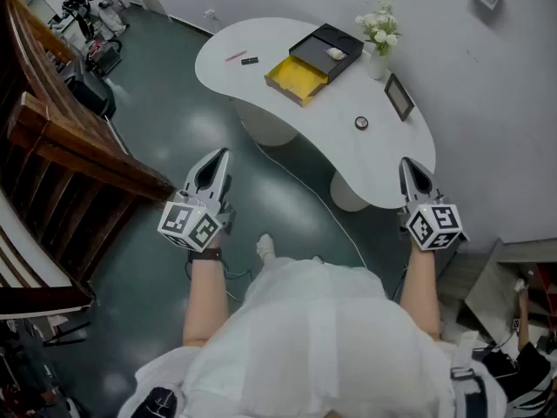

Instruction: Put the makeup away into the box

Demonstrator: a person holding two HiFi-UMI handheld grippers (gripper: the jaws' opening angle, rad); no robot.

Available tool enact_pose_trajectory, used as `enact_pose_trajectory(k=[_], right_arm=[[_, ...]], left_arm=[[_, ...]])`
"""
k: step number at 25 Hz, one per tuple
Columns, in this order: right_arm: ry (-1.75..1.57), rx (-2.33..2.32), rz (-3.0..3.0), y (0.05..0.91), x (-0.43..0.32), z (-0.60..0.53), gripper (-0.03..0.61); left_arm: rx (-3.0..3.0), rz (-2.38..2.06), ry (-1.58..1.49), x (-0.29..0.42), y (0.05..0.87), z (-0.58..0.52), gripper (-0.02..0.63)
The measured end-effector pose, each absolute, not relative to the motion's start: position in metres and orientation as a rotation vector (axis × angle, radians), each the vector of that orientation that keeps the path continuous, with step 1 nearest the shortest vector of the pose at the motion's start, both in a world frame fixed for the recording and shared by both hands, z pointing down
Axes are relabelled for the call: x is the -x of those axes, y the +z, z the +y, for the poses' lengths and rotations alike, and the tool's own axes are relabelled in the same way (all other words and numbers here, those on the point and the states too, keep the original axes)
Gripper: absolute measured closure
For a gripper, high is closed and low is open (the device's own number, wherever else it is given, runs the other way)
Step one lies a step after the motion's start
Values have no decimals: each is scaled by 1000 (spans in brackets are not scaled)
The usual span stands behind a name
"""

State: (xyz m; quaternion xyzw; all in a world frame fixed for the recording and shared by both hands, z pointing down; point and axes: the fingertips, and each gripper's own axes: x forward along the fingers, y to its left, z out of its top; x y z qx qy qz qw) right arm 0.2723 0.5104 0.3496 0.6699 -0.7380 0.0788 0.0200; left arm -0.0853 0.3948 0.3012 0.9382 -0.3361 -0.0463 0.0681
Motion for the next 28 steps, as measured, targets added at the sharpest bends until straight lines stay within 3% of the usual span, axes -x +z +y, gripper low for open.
enact_pose_trajectory(k=[28], right_arm=[[289,-2069,-2411,347,-265,507,569]], left_arm=[[-2787,-1099,-111,102,310,406,588]])
